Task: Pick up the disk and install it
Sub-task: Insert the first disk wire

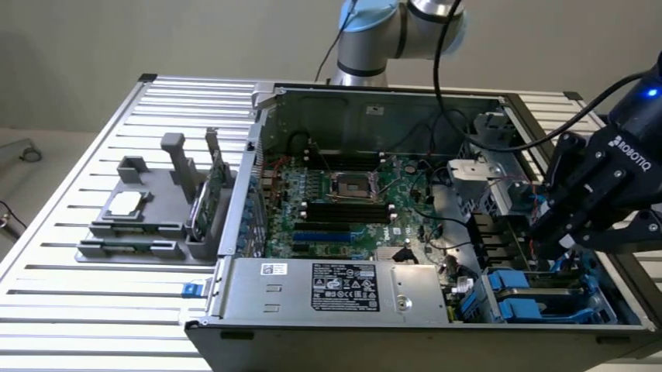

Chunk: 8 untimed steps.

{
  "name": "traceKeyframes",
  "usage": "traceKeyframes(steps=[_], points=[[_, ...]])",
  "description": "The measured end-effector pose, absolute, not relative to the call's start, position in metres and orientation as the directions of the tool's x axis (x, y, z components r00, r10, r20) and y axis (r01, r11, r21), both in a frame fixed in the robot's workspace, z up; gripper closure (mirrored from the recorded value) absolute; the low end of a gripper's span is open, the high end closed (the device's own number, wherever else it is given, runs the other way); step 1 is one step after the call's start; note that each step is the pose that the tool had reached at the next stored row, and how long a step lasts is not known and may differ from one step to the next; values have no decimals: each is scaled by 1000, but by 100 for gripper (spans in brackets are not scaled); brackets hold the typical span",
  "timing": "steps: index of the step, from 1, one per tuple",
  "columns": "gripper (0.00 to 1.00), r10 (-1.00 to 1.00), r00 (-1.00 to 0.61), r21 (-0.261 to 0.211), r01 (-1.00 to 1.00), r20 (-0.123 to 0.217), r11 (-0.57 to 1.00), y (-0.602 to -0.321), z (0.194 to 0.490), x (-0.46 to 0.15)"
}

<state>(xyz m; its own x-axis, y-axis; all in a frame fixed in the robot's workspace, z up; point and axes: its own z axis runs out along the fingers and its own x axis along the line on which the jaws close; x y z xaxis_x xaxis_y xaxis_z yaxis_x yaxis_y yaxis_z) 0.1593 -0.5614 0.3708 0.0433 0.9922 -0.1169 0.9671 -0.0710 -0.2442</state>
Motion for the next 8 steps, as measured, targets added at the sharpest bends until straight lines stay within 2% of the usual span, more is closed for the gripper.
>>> traceKeyframes(steps=[8], points=[[70,994,43,-246,967,-98,-67,-562,371,138]])
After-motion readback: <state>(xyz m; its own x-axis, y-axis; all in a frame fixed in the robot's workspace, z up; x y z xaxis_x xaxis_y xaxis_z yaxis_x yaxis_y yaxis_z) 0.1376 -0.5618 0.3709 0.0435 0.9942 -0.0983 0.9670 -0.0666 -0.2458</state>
